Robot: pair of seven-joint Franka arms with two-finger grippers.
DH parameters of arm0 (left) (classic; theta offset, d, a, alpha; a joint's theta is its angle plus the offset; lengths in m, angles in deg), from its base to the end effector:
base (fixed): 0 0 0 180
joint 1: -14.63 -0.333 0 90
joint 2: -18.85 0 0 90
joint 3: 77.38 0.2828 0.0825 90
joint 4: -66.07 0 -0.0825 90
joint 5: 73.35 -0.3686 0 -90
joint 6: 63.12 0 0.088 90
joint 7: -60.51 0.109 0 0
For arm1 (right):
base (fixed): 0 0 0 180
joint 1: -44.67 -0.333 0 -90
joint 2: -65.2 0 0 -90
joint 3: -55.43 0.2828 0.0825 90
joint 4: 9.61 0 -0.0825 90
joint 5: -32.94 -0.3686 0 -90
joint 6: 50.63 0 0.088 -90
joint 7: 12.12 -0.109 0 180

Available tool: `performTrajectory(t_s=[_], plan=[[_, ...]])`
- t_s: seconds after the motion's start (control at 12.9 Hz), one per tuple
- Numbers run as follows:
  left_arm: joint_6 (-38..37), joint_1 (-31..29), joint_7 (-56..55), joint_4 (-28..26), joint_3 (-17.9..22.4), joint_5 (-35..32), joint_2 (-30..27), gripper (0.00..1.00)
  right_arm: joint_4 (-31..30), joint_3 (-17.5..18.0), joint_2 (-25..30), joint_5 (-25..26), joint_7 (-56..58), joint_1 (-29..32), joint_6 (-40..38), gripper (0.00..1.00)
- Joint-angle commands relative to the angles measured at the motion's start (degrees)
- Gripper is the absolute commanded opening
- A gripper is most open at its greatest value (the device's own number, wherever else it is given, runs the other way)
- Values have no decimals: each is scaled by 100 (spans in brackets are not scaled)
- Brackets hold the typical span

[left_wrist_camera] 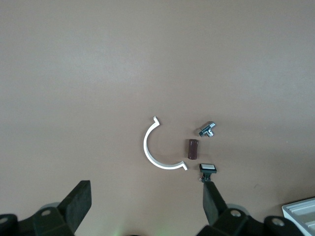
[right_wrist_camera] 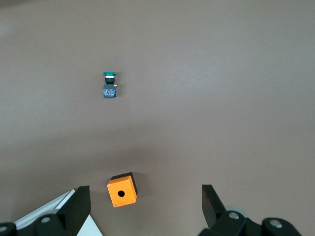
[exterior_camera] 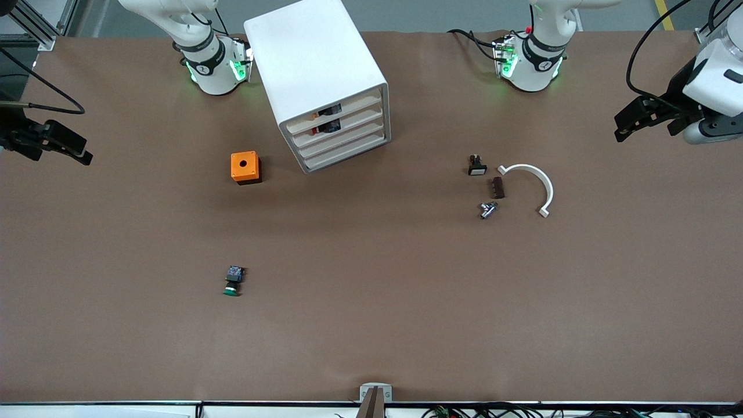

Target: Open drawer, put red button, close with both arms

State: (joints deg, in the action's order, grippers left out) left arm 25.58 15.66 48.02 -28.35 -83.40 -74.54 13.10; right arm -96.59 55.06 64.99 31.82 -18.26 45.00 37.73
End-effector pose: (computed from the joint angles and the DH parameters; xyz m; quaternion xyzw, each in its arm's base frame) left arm 0.5047 -0.0627 0.6045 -0.9987 -0.0479 -0.0026 0.0154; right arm 0.5378 -0.0044 0.6088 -0.9981 0.0593 -0.0097 0.0102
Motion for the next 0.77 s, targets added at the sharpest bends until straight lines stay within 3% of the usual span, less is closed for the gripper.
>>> performTrajectory(t_s=[0.0,0.7], plan=[[42,-95,142,-15,-57,22,-57,100,-38,37,47,85,-54,54,-12,100],[24,-191,300,125,-39,-13,13,100,-82,37,47,85,-45,46,-12,100]])
